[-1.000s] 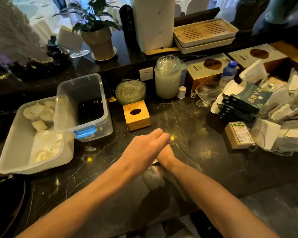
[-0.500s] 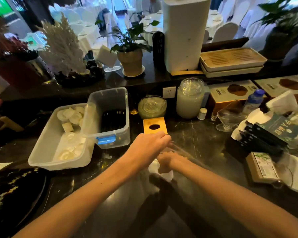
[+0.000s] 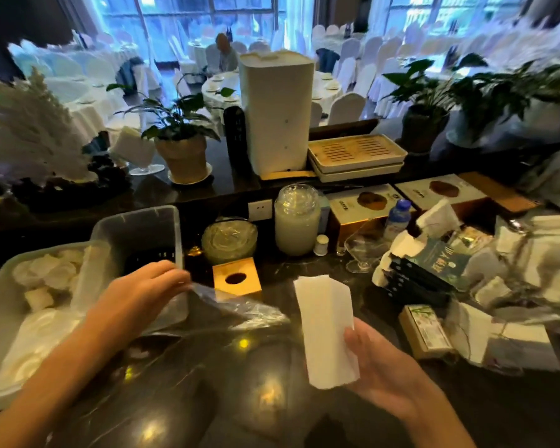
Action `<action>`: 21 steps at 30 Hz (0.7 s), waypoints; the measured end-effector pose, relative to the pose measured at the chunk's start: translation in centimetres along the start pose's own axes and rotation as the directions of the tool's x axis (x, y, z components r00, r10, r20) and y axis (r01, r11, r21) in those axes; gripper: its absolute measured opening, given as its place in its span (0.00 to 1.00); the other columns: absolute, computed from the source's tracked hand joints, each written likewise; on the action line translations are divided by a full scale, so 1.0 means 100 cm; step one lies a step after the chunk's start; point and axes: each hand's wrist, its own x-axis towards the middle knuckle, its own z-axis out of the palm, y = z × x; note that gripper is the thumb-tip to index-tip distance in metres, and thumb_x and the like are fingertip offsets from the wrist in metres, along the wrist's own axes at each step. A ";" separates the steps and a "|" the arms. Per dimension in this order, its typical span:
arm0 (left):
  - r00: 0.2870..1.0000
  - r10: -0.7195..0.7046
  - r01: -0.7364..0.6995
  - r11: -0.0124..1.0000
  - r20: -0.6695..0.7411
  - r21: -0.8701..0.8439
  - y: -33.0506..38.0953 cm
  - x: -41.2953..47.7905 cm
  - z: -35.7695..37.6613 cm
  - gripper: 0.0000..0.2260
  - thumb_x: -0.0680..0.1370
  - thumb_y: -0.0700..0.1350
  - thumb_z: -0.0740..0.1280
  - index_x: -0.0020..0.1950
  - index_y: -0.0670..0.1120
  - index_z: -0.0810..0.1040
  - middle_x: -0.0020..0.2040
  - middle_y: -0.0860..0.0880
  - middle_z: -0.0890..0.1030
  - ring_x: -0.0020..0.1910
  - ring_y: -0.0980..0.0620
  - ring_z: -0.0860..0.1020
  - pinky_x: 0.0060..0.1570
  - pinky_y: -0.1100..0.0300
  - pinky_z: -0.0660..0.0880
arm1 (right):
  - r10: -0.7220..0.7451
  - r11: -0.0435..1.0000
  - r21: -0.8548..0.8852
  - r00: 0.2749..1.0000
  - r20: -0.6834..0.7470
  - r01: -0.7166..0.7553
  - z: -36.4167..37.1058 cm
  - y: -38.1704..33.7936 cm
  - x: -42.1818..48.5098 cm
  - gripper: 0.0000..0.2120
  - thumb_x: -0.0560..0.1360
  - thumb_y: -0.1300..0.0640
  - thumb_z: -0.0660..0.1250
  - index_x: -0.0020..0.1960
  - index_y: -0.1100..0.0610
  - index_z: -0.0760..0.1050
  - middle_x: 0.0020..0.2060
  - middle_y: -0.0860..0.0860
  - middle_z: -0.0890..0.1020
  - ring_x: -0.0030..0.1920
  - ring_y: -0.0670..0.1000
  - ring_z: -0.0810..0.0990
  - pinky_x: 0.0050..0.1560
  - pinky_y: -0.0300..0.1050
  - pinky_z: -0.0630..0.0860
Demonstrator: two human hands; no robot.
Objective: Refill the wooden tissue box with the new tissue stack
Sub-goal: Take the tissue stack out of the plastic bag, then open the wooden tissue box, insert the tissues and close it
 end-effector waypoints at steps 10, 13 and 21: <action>0.974 -0.125 0.143 0.986 0.190 -0.082 0.023 -0.182 0.080 0.14 0.81 0.46 0.56 0.55 0.51 0.81 0.49 0.50 0.85 0.45 0.54 0.83 0.49 0.67 0.73 | 0.049 0.970 -0.172 0.824 -0.564 -0.174 -0.117 0.073 0.045 0.25 0.69 0.56 0.74 0.64 0.54 0.73 0.50 0.54 0.86 0.49 0.55 0.86 0.40 0.44 0.82; 0.911 -0.181 0.222 0.972 0.371 -0.070 0.045 -0.239 0.131 0.16 0.72 0.46 0.68 0.59 0.55 0.81 0.48 0.54 0.85 0.44 0.57 0.84 0.46 0.68 0.77 | 0.071 0.878 -0.318 0.753 -0.654 -0.359 -0.145 0.118 0.061 0.27 0.71 0.55 0.73 0.68 0.58 0.70 0.55 0.53 0.82 0.49 0.50 0.82 0.39 0.41 0.77; 0.596 -0.485 0.656 0.754 0.640 -0.040 0.076 -0.329 0.197 0.37 0.64 0.39 0.72 0.73 0.54 0.69 0.69 0.49 0.72 0.66 0.48 0.73 0.65 0.59 0.70 | -0.028 0.636 -0.559 0.708 -0.706 -0.532 -0.178 0.172 0.098 0.25 0.72 0.60 0.74 0.66 0.63 0.70 0.60 0.61 0.79 0.52 0.56 0.79 0.50 0.50 0.75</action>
